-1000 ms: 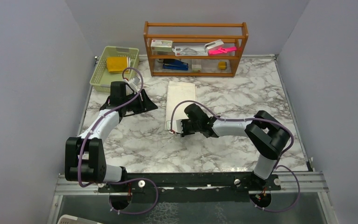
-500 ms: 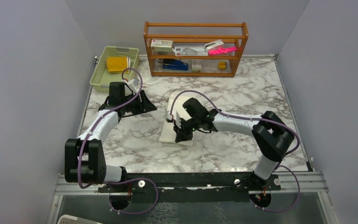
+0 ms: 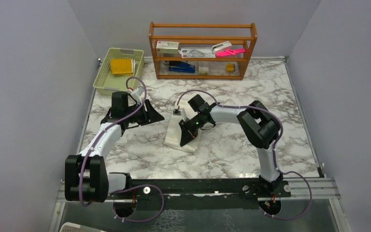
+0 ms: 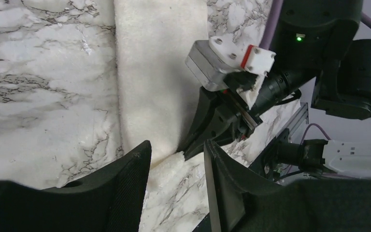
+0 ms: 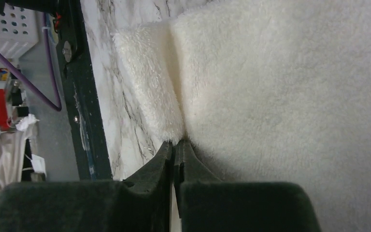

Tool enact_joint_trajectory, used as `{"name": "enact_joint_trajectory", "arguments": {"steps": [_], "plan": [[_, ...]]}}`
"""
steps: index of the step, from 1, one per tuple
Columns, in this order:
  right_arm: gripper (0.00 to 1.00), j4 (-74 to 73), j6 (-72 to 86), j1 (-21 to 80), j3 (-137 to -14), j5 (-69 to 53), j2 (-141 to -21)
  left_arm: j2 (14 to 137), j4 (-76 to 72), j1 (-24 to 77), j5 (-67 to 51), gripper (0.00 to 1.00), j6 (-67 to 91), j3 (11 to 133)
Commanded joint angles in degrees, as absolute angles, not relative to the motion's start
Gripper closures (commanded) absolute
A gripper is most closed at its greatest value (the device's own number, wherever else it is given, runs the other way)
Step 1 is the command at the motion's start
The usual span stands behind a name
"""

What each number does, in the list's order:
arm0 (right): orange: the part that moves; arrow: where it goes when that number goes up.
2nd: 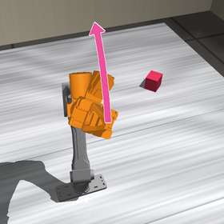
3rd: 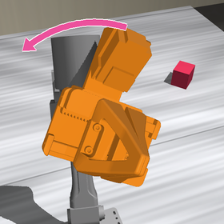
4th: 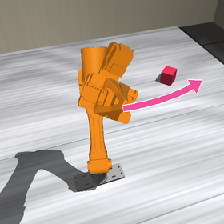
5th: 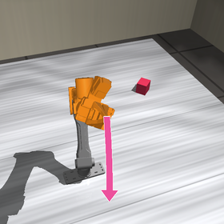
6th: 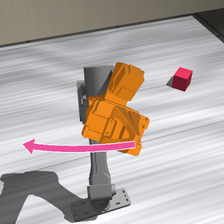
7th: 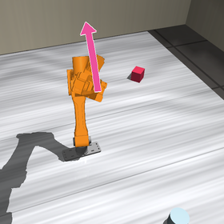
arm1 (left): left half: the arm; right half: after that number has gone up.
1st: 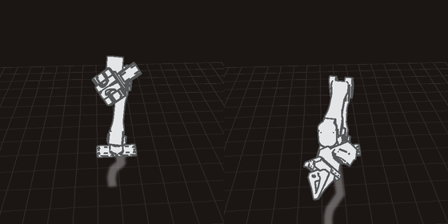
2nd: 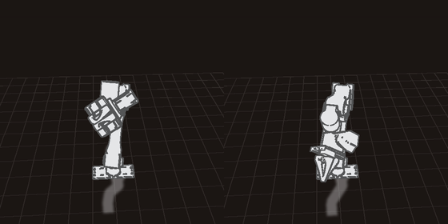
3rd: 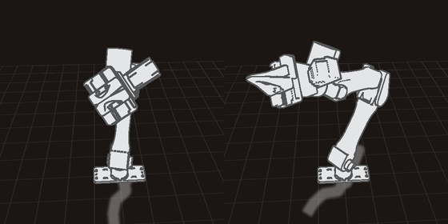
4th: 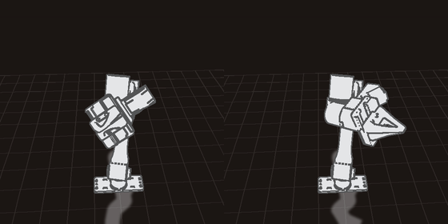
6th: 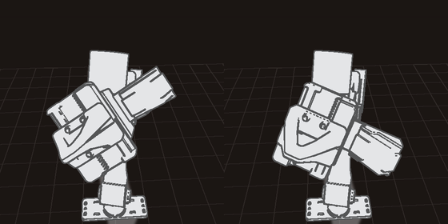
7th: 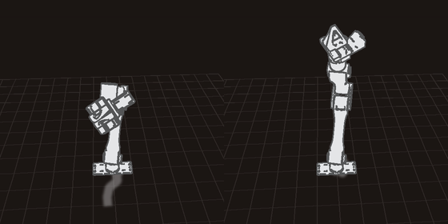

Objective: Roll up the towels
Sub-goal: Roll the towel at the center of the board.

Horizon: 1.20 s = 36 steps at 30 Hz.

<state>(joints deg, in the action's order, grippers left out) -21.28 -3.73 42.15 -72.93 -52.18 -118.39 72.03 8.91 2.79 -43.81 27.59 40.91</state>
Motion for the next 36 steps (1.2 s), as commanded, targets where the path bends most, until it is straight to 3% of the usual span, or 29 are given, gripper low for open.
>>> {"name": "enact_joint_trajectory", "arguments": {"steps": [1,6,14,23,36], "plan": [[0.99,-21.0,1.3,41.5,-73.6,-57.0,-119.7,68.6,6.5,2.5,-49.0,0.54,28.9,38.9],[0.99,-16.6,6.5,38.8,-71.2,-56.6,-120.9,65.8,3.9,2.5,-53.3,0.58,32.9,34.3],[0.99,-17.5,10.3,37.2,-72.7,-54.1,-126.1,62.9,-4.6,5.8,-57.0,0.75,43.6,24.4],[0.99,-17.7,11.9,37.2,-73.4,-53.3,-128.9,70.6,-19.9,15.0,-50.7,0.83,51.9,20.9],[0.99,-19.0,9.0,37.3,-71.8,-51.8,-124.2,83.3,-22.3,15.8,-34.8,0.99,45.7,22.2]]}}
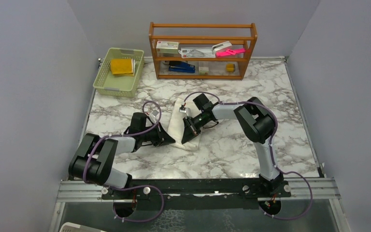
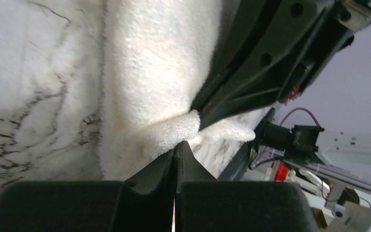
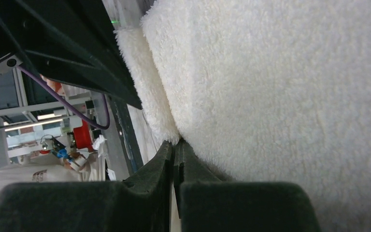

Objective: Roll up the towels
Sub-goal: Roll the towel at the center of the board.

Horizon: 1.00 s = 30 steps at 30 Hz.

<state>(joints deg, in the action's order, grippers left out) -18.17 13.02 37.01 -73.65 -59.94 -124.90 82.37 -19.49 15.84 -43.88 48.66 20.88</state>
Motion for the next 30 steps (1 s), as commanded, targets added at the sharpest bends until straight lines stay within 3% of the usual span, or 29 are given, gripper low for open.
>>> {"name": "enact_joint_trajectory", "arguments": {"steps": [1,5,9,11,15,18,26,30], "plan": [[0.99,-19.1,8.5,37.3,-71.5,-51.8,-123.8,83.8,-22.3,15.8,-33.8,0.99,45.5,22.5],[0.89,-19.2,6.0,37.2,-71.1,-50.0,-121.2,85.8,-22.3,15.9,-31.3,1.00,44.7,21.8],[0.72,-16.8,4.5,37.4,-70.0,-39.4,-113.8,87.1,-22.3,15.9,-30.2,1.00,43.8,19.5],[0.59,-13.5,3.5,37.8,-68.4,-32.9,-108.3,87.2,-22.3,15.9,-30.1,1.00,43.5,18.6],[0.54,-3.5,-4.8,42.2,-61.7,-24.8,-96.8,87.0,-22.3,16.0,-29.7,1.00,43.1,17.6],[0.55,3.2,-13.1,47.5,-55.6,-24.5,-92.6,87.6,-22.3,16.1,-29.5,1.00,42.9,17.2],[0.89,2.7,-16.7,50.9,-53.9,-36.4,-98.0,89.2,-22.3,16.1,-29.7,1.00,42.3,17.3],[0.97,0.5,-15.6,50.8,-54.5,-33.3,-101.2,89.3,-22.2,16.1,-29.6,1.00,42.0,17.1]]}}
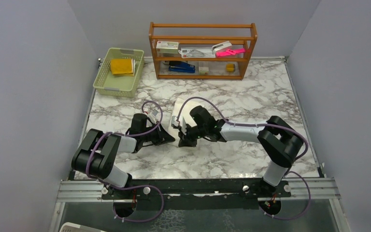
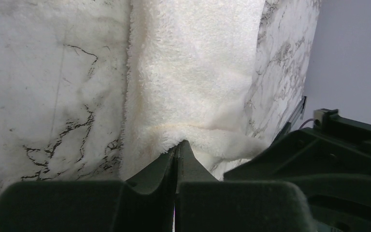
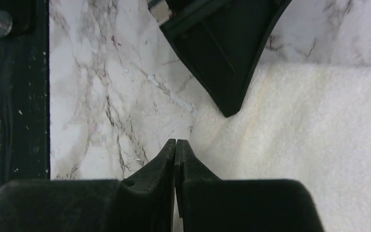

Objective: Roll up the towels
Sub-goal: Roll the towel at the center of the board.

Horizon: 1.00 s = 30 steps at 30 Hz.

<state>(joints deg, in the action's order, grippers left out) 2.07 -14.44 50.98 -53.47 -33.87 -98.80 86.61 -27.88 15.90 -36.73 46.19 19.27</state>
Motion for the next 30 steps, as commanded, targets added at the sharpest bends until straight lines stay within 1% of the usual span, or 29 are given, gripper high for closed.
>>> {"name": "enact_joint_trajectory", "arguments": {"steps": [1,6,10,16,22,26,30], "plan": [[0.99,0.5,-15.3,50.8,-54.3,-33.0,-101.7,89.3,-22.2,16.2,-29.5,1.00,41.9,17.1],[0.99,3.4,-10.2,48.6,-50.7,-33.2,-102.3,89.6,-22.2,16.2,-29.7,1.00,41.5,17.1],[0.99,7.5,-6.3,45.4,-45.9,-35.5,-98.7,89.9,-22.0,16.2,-29.8,1.00,40.9,17.3],[0.99,6.4,-4.6,42.5,-44.4,-36.8,-96.8,90.4,-21.6,16.2,-29.7,1.00,40.2,17.9],[0.99,8.7,-1.2,39.8,-42.9,-39.4,-95.4,90.3,-21.2,16.3,-29.7,1.00,39.8,17.9],[0.99,7.5,-1.7,39.2,-42.6,-38.3,-97.6,90.5,-21.2,16.3,-29.7,1.00,39.6,18.1],[0.99,7.8,-1.7,39.3,-41.1,-34.3,-98.5,90.3,-20.9,16.3,-29.4,1.00,39.6,18.1]]}}
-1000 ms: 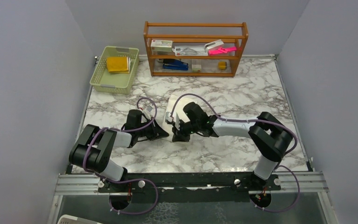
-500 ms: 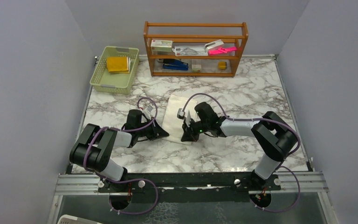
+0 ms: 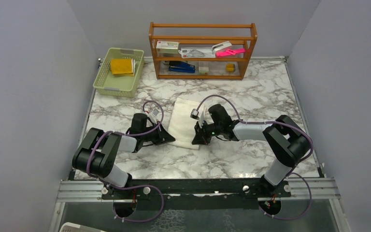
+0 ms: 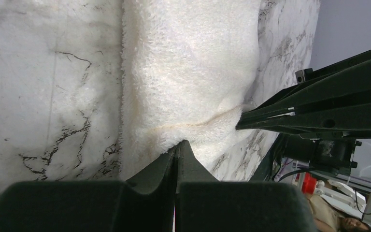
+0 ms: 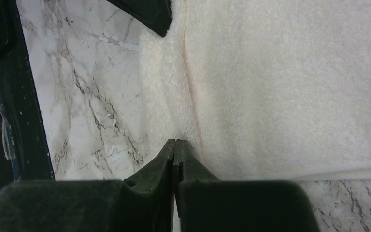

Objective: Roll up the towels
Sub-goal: Roll the towel at the center of the board.

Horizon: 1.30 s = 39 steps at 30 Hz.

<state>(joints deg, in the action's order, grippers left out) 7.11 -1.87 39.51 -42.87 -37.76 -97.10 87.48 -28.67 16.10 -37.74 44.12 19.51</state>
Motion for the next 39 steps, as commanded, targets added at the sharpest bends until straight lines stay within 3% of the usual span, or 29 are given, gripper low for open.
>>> {"name": "enact_joint_trajectory", "arguments": {"steps": [1,10,14,15,16,17,18,20,24,30,34,39], "plan": [[0.98,8.3,-1.3,39.3,-40.6,-33.3,-98.4,90.3,-20.8,16.4,-29.4,1.00,39.6,18.2],[0.82,6.2,-4.5,40.3,-43.2,-28.8,-93.2,90.2,-19.7,16.4,-28.9,1.00,39.3,18.6],[0.69,9.3,-14.5,49.0,-43.5,-13.3,-82.6,90.0,-19.4,16.4,-28.3,1.00,39.1,18.8],[0.50,12.7,-17.0,51.1,-41.9,-9.7,-79.6,90.0,-19.2,16.4,-28.2,1.00,39.0,18.8],[0.25,16.8,-17.9,51.8,-40.1,-8.0,-77.1,90.0,-19.2,16.4,-28.2,1.00,39.0,18.9],[0.09,20.3,-16.7,52.0,-38.7,-6.3,-75.6,90.1,-19.0,16.4,-28.1,1.00,39.0,18.8],[0.01,23.0,-13.7,52.0,-37.6,-3.1,-75.3,90.0,-18.9,16.4,-28.2,1.00,38.9,19.0],[0.00,23.7,-9.3,51.9,-37.9,-0.7,-78.9,89.7,-18.7,16.4,-28.2,1.00,39.0,19.0],[0.00,11.5,-12.5,52.3,-43.5,-12.4,-87.5,89.7,-18.4,16.4,-28.3,1.00,38.9,19.4],[0.00,30.8,-24.4,60.2,-28.6,0.1,-77.6,88.7,-17.8,16.4,-27.7,1.00,39.0,19.1],[0.00,23.3,-23.3,60.2,-34.1,7.7,-79.4,88.7,-17.7,16.4,-27.6,1.00,39.0,19.1],[0.00,21.1,-10.9,60.2,-42.8,12.7,-72.9,88.4,-17.7,16.4,-27.7,1.00,39.0,19.2]]}}
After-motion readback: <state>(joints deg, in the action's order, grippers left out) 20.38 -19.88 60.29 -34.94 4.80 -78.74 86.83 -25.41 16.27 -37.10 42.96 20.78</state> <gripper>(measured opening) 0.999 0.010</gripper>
